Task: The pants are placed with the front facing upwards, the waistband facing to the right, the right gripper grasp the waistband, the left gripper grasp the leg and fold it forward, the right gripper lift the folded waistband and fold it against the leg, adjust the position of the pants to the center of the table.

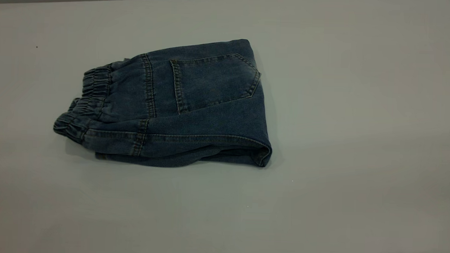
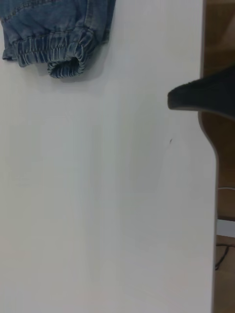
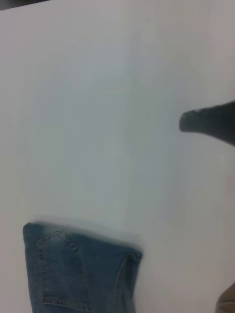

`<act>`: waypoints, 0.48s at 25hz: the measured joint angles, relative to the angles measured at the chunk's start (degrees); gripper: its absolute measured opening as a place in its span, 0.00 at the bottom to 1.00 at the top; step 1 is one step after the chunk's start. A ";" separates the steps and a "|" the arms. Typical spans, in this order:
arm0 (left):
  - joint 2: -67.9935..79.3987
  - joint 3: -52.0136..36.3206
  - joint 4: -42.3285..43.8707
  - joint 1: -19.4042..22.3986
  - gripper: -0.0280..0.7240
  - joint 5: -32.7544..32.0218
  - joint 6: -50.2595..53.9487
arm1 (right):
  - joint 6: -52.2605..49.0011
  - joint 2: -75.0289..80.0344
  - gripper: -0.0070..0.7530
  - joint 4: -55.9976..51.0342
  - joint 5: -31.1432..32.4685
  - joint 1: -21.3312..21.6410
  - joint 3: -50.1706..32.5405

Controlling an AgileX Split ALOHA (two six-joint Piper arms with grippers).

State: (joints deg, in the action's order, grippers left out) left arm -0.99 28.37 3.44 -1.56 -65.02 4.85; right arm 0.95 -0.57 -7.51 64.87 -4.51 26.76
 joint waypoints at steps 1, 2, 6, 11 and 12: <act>0.00 0.00 0.00 0.00 0.59 0.00 0.00 | 0.00 0.00 0.66 0.00 0.00 0.00 0.00; 0.00 0.00 0.00 0.00 0.59 0.00 0.00 | 0.00 0.00 0.66 0.00 0.04 0.00 0.00; 0.00 0.00 0.00 0.00 0.59 0.00 0.00 | 0.00 0.00 0.66 0.00 0.04 0.00 0.00; 0.00 0.00 0.00 0.00 0.58 0.00 0.00 | 0.00 0.00 0.66 -0.05 0.04 0.00 0.00; 0.00 0.00 0.00 0.00 0.58 0.00 0.00 | 0.00 0.00 0.66 -0.05 0.04 0.00 0.00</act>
State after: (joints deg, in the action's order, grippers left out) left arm -0.99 28.37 3.44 -1.56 -65.02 4.85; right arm 0.95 -0.57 -7.56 64.92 -4.51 26.76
